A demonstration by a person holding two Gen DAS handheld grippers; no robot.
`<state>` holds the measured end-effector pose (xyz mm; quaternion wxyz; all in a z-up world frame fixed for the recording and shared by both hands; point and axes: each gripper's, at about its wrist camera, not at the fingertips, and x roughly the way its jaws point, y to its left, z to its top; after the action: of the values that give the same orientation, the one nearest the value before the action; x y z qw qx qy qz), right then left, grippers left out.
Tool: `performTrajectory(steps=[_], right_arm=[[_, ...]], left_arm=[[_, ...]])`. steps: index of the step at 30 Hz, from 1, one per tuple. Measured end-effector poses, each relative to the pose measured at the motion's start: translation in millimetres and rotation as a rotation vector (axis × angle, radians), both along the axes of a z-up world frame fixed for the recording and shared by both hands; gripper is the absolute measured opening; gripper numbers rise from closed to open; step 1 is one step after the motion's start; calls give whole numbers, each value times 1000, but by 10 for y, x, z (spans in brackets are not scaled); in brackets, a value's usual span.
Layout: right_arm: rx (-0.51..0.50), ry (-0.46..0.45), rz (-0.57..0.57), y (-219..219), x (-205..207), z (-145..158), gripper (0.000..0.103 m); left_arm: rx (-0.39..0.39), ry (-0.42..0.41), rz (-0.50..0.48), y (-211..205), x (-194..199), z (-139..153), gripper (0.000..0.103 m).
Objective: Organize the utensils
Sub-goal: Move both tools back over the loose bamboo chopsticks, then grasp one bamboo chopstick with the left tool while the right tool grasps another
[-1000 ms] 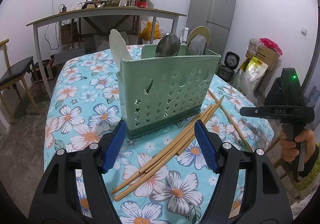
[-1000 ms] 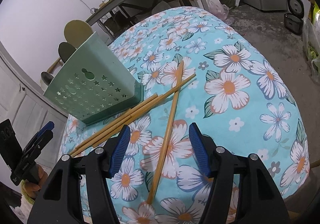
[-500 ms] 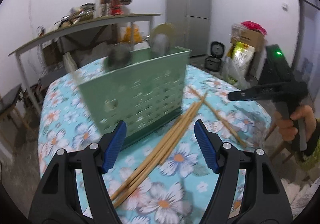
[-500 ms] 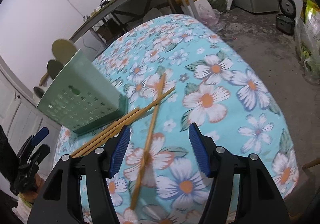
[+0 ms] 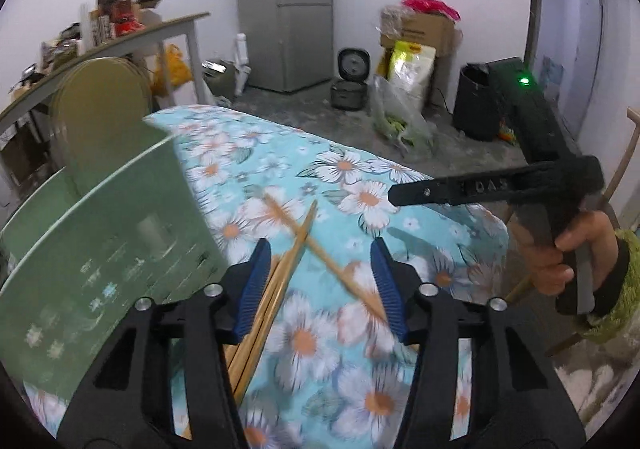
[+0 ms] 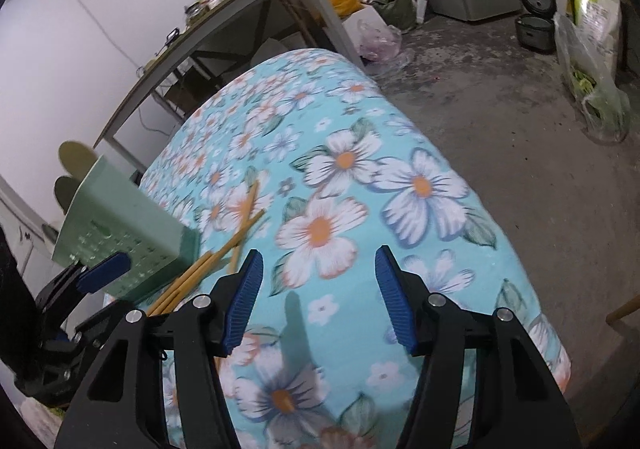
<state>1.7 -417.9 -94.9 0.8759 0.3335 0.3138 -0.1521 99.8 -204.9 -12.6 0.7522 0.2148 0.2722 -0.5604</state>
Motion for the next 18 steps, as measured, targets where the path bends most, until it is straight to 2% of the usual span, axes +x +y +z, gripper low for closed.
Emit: performTrajectory(steps=[4,9,14,18], right_arm=[[-1,-9,-25,-113,-14,-74,49],[17,-25,-36,-245,-36,-142,46],[21,-37,-29,-314,-16,-167,46],[26,-46,-26,-350,-6,-170,46]], left_arm=[[53,25,-17,-347,121,-106,36],[112,21,-21,-704,232,-250,32],[189,-7,-1,-935,326,-393,22],[231,-10,9,-1002,361,-488,21]])
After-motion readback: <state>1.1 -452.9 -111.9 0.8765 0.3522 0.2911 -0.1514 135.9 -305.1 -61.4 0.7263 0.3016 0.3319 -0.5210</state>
